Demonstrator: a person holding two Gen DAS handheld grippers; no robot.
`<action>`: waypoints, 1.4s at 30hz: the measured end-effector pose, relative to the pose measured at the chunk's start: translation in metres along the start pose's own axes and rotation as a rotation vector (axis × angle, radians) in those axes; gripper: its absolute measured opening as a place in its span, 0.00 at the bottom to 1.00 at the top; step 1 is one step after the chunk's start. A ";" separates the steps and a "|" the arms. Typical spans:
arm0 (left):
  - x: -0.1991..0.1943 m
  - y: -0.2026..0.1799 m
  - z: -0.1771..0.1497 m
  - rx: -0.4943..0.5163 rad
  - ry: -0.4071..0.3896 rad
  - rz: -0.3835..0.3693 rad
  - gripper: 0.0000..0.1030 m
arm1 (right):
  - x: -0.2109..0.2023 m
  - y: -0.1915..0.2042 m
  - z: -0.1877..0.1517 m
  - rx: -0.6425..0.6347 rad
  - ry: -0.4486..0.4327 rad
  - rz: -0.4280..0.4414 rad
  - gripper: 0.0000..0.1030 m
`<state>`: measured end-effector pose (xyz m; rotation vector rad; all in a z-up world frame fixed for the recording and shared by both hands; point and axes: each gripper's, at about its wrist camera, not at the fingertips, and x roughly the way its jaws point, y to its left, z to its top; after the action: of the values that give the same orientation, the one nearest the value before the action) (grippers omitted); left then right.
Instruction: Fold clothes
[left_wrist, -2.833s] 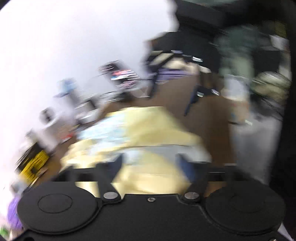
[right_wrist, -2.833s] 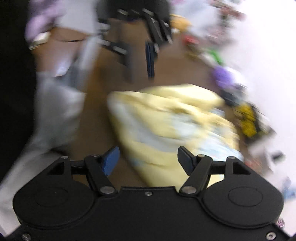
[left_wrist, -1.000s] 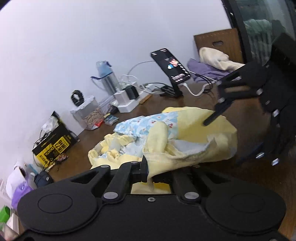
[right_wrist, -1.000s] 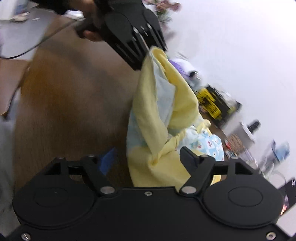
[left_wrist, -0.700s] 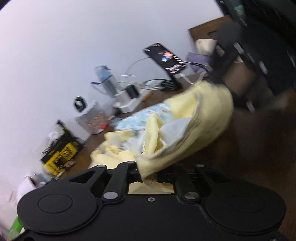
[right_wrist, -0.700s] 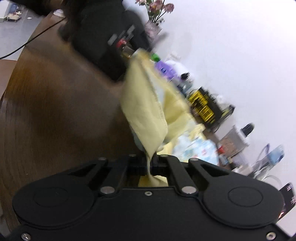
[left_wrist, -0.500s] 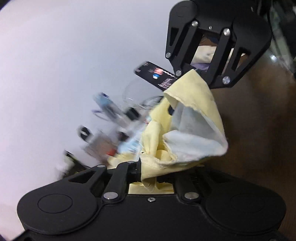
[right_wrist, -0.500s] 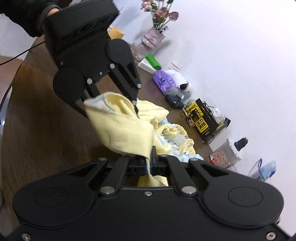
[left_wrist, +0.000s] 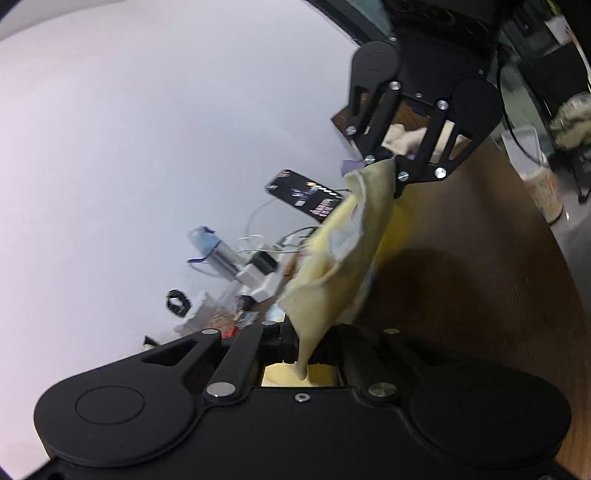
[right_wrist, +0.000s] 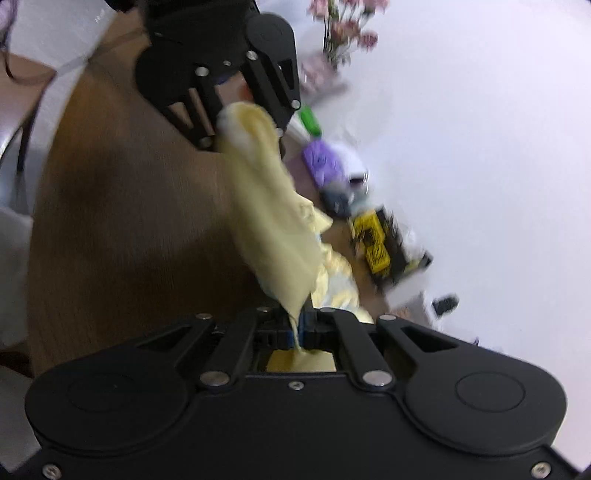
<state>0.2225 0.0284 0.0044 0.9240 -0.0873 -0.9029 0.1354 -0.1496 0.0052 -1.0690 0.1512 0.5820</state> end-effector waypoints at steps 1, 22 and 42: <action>0.006 0.023 0.001 0.008 0.005 -0.002 0.02 | 0.006 -0.015 0.004 -0.021 -0.016 -0.010 0.02; -0.040 0.210 0.141 0.290 -0.076 0.476 0.02 | 0.028 -0.301 0.053 -0.184 -0.415 -0.492 0.03; -0.048 -0.028 0.035 -0.399 0.180 0.115 0.02 | 0.006 0.034 -0.054 0.197 -0.001 0.097 0.76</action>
<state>0.1582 0.0315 0.0205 0.6166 0.1872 -0.6940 0.1309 -0.1821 -0.0501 -0.8740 0.2554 0.6415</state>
